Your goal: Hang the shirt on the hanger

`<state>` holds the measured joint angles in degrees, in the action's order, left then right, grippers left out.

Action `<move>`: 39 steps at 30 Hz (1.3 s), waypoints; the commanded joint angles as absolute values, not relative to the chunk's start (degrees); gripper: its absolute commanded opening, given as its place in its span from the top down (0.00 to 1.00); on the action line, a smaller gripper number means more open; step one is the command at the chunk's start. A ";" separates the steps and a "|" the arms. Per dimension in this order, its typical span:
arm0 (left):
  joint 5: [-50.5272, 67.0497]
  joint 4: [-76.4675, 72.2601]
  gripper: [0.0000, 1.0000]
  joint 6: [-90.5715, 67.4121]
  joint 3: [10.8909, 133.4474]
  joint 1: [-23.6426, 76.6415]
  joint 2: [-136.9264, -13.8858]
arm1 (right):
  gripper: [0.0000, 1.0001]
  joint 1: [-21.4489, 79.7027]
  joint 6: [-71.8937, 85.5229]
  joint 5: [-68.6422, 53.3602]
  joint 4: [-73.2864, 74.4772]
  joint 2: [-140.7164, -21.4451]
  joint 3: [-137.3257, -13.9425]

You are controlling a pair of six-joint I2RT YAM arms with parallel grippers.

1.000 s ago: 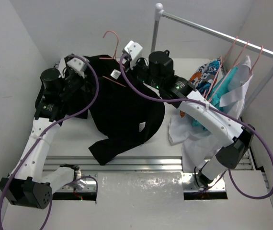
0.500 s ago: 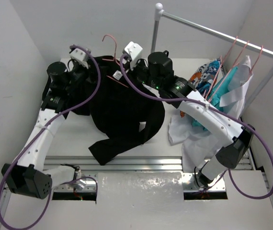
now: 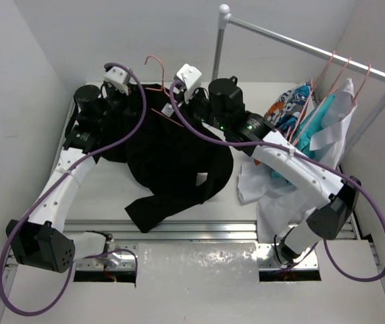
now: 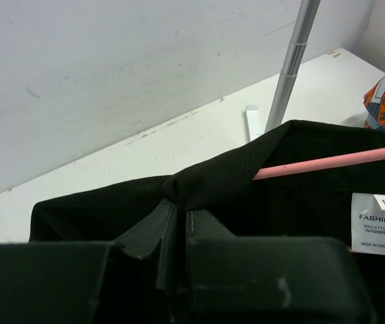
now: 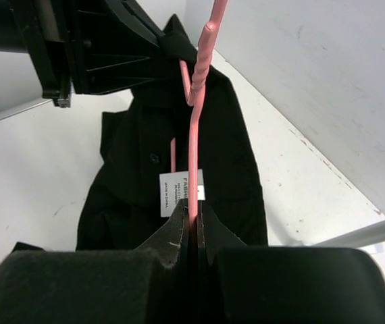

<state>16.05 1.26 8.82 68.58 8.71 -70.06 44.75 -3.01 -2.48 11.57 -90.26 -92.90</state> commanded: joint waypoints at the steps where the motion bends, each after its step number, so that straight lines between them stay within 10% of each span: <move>1: 14.16 -0.09 1.00 9.93 69.08 9.49 -67.86 | 1.00 45.09 -3.25 -0.18 7.11 -88.50 -93.78; 25: 38.03 5.36 1.00 13.96 66.19 -1.24 -63.02 | 1.00 38.93 -3.33 6.06 6.86 -86.57 -87.90; 27: 37.36 7.19 0.58 16.77 65.13 4.29 -61.45 | 1.00 40.59 -4.83 7.20 5.11 -86.66 -86.84; 29: 36.56 8.69 0.39 20.91 64.52 9.13 -60.47 | 1.00 41.31 -5.18 7.73 3.70 -87.19 -86.66; 39: 32.01 10.20 0.39 20.39 68.64 9.84 -59.68 | 1.00 43.86 -10.54 5.19 -5.18 -84.12 -78.33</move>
